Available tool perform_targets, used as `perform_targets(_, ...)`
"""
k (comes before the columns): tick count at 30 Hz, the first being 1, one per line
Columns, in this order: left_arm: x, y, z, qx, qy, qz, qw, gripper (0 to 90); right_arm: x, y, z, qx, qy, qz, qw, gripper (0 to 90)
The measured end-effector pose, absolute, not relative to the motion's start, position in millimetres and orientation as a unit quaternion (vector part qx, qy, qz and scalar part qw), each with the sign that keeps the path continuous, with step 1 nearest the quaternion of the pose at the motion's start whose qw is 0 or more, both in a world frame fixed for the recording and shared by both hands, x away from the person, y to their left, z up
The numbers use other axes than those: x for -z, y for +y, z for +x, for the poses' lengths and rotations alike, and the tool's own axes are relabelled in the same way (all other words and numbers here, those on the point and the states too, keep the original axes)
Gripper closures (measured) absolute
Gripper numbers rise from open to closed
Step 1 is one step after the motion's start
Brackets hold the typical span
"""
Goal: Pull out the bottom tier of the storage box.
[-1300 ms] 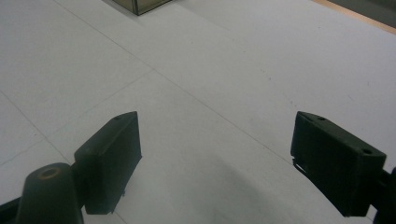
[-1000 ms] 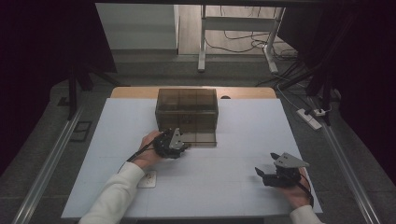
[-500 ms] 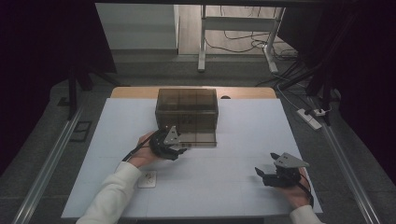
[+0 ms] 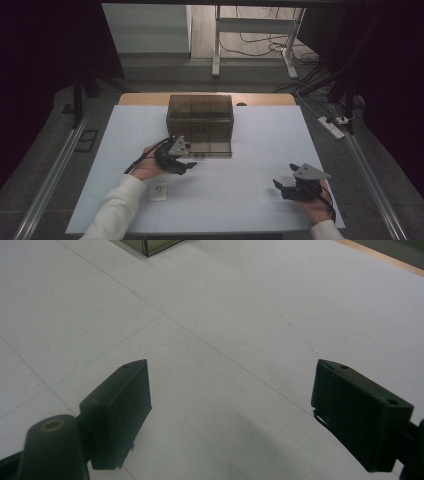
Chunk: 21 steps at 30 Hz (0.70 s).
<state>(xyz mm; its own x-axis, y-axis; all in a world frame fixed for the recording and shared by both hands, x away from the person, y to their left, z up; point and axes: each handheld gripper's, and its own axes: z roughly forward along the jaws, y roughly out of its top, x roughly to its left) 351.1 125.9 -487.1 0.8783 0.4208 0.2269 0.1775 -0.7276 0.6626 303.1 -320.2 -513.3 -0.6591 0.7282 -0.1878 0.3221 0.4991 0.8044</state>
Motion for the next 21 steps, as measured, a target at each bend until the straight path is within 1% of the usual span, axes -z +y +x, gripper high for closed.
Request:
perform_targets(7,480,133,347,-0.181,0.165,0.909,0.338,32.3,513,-320,303,-0.388,0.825,0.316,0.264,15.6)
perform_targets(12,482,133,346,-0.171,0.156,0.916,0.329,31.0,513,-320,303,-0.387,0.825,0.316,0.263,15.6)
perform_targets(21,479,142,338,-0.163,0.169,0.912,0.336,29.4,513,-320,303,-0.388,0.826,0.316,0.262,15.6)
